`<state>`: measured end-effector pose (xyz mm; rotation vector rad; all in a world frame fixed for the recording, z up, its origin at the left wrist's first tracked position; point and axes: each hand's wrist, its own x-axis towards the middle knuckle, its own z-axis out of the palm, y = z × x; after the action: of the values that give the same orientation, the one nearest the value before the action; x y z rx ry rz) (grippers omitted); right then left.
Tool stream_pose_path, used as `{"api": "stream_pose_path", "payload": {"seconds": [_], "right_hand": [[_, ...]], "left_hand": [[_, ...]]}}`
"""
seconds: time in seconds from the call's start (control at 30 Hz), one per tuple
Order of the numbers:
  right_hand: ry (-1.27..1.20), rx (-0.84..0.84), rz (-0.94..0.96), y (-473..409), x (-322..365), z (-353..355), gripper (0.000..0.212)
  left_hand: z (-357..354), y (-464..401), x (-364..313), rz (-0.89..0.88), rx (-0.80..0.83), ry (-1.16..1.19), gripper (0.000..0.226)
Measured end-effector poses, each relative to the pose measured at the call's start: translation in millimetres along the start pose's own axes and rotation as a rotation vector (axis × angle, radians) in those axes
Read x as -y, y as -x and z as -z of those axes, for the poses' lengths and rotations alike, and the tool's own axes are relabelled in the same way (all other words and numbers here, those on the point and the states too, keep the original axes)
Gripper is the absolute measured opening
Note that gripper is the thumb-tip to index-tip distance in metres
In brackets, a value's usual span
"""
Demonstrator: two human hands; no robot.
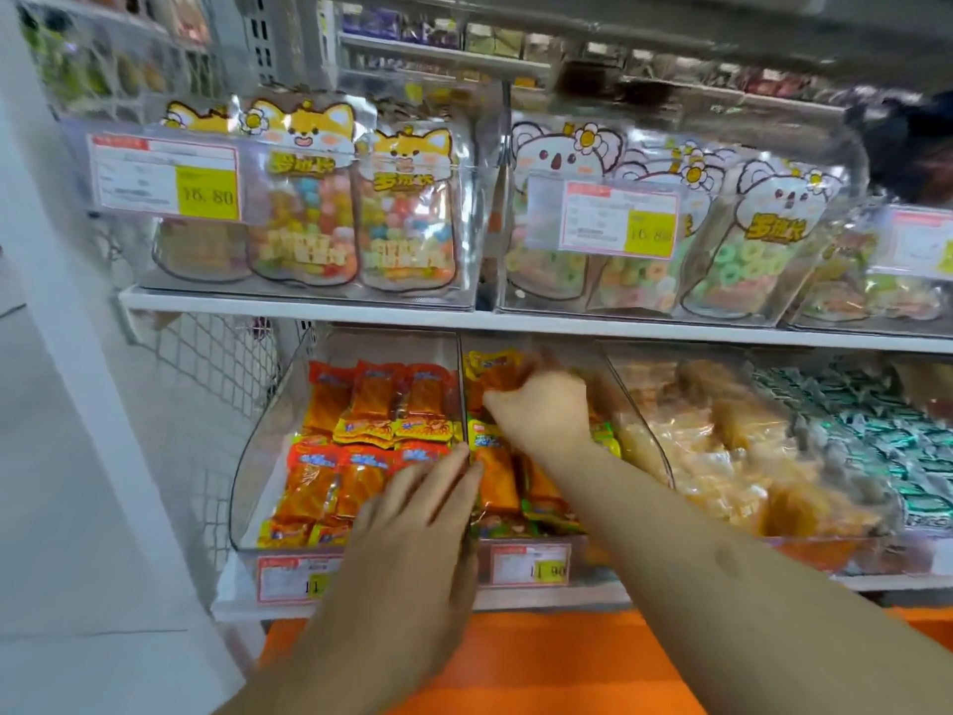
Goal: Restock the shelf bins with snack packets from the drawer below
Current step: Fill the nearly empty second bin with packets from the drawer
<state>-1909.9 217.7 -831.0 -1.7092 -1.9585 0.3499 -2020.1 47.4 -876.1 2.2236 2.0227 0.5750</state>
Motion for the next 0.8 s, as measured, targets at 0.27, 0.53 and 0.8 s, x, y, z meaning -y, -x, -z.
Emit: {"api": "stream_pose_path", "payload": {"seconds": [0.27, 0.53, 0.8], "right_hand": [[-0.17, 0.113, 0.059, -13, -8, -16, 0.034], [0.022, 0.277, 0.12, -14, -18, -12, 0.058], [0.129, 0.316, 0.151, -11, -29, -10, 0.061]], "left_hand": [[-10, 2, 9, -0.029, -0.02, -0.051, 0.08], [-6, 3, 3, -0.018, -0.052, -0.071, 0.085], [-17, 3, 13, -0.029, -0.024, -0.073, 0.094]]}}
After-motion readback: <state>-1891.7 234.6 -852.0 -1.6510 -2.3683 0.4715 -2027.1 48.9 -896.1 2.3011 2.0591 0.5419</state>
